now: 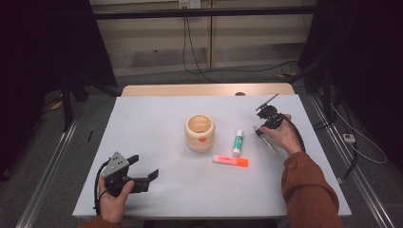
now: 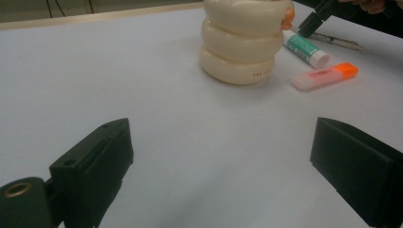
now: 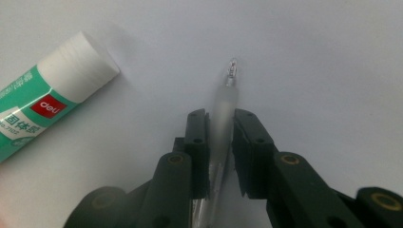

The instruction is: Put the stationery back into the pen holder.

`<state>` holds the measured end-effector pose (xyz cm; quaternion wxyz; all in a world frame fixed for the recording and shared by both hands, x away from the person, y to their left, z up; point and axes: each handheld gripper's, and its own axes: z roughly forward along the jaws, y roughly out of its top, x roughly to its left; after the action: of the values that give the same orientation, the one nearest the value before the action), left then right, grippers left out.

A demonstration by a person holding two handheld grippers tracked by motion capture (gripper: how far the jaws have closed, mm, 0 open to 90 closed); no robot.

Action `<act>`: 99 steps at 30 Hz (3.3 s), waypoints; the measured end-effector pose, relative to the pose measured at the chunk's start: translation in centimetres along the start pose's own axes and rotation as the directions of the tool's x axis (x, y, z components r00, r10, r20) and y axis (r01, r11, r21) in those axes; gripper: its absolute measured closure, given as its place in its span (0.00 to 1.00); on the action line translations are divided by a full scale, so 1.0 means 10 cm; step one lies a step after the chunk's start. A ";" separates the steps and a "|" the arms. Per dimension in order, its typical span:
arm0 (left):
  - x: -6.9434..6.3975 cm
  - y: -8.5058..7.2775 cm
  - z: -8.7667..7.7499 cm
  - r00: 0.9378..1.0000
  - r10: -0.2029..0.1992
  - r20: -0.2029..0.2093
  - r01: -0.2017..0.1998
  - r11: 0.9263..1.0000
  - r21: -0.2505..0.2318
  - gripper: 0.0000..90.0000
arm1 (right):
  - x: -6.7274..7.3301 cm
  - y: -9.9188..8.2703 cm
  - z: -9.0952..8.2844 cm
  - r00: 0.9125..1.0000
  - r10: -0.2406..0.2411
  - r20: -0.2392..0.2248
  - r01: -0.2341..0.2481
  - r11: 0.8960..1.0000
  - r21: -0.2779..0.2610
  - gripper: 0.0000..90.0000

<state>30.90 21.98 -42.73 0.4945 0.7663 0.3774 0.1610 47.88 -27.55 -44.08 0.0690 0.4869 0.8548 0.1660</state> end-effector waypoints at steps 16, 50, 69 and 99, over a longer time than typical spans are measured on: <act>0.01 0.00 0.00 1.000 -0.003 -0.004 0.003 1.000 0.004 0.07 | -0.07 -0.05 -0.06 0.999 0.042 -0.033 -0.044 0.998 -0.046 0.90; 0.00 0.00 0.00 1.000 -0.005 -0.003 0.005 1.000 0.003 0.07 | 0.17 -0.29 -0.50 0.996 0.003 -0.085 -0.043 0.882 -0.469 0.90; 0.00 0.01 -0.01 1.000 -0.002 0.003 0.002 1.000 0.000 0.07 | 0.41 -0.27 -0.65 0.979 -0.077 -0.191 -0.060 0.780 -0.623 0.90; 0.00 0.00 0.01 1.000 -0.003 0.000 0.003 1.000 0.001 0.07 | 0.94 0.13 -0.83 0.958 -0.220 -0.184 -0.017 0.596 -0.803 0.90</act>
<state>30.94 21.92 -42.72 0.4943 0.7660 0.3787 0.1599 41.75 -20.67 -35.44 0.1738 0.3280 0.7182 0.5886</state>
